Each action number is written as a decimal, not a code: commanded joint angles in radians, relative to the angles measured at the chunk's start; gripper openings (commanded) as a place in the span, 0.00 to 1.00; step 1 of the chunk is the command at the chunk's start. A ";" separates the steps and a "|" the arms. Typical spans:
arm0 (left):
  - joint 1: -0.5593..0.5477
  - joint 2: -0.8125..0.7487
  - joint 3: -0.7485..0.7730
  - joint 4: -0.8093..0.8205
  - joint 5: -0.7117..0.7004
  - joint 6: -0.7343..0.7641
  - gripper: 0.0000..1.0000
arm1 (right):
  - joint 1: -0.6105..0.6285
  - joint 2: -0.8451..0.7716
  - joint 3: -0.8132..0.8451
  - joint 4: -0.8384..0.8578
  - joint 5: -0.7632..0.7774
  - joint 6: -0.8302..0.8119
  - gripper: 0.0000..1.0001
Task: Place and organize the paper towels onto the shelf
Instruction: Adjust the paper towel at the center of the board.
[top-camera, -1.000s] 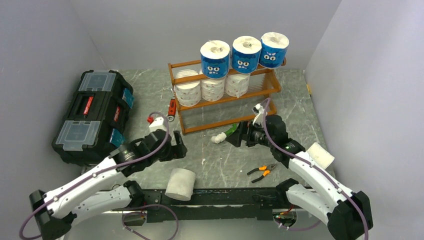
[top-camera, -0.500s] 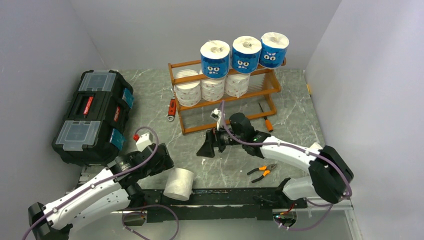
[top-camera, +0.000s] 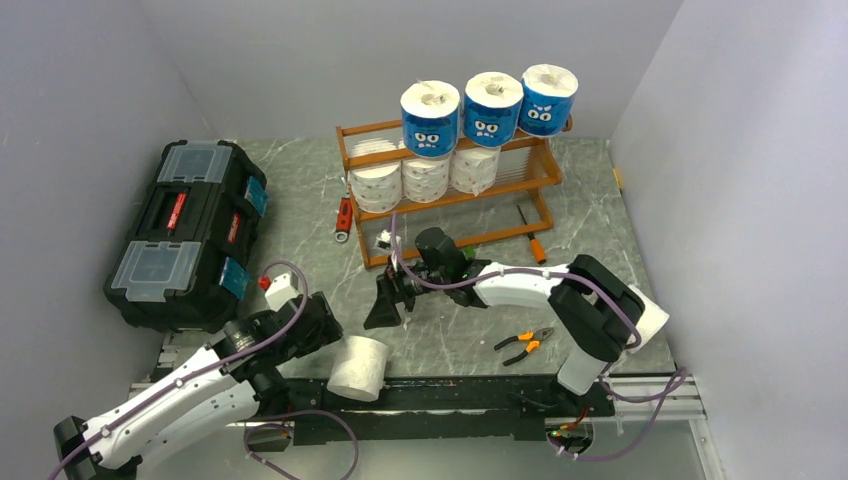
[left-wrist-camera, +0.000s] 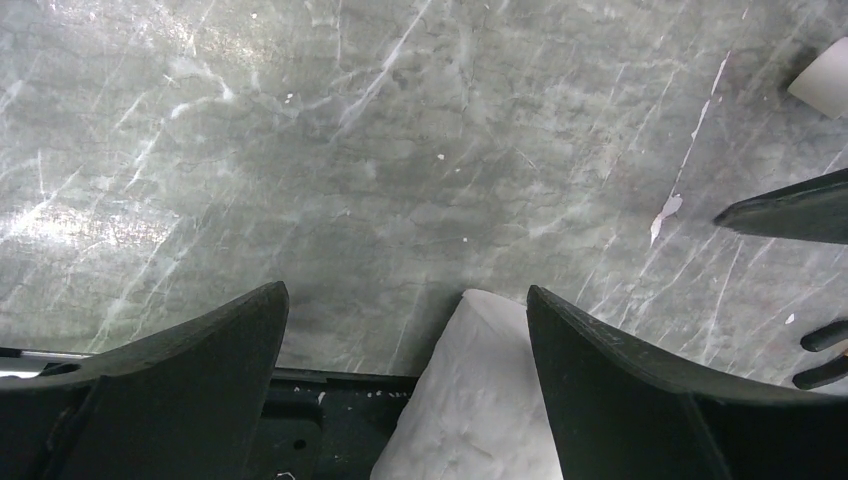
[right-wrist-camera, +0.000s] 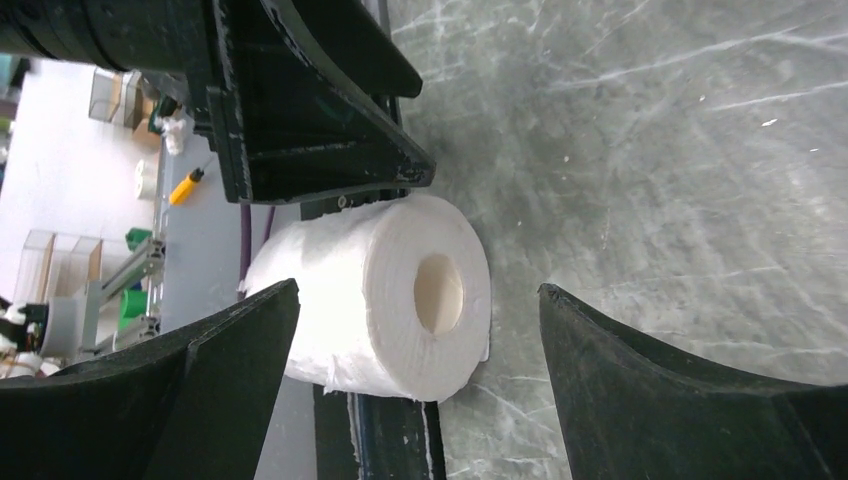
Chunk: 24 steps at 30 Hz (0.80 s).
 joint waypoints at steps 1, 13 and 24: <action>0.005 -0.027 -0.007 0.002 -0.024 -0.008 0.95 | 0.033 0.039 0.051 0.047 -0.072 -0.059 0.91; 0.005 -0.025 -0.045 0.033 -0.012 -0.030 0.95 | 0.101 0.074 0.021 0.086 -0.144 -0.038 0.87; 0.004 -0.028 -0.061 0.068 -0.003 -0.041 0.93 | 0.146 0.070 -0.034 0.157 -0.176 0.011 0.82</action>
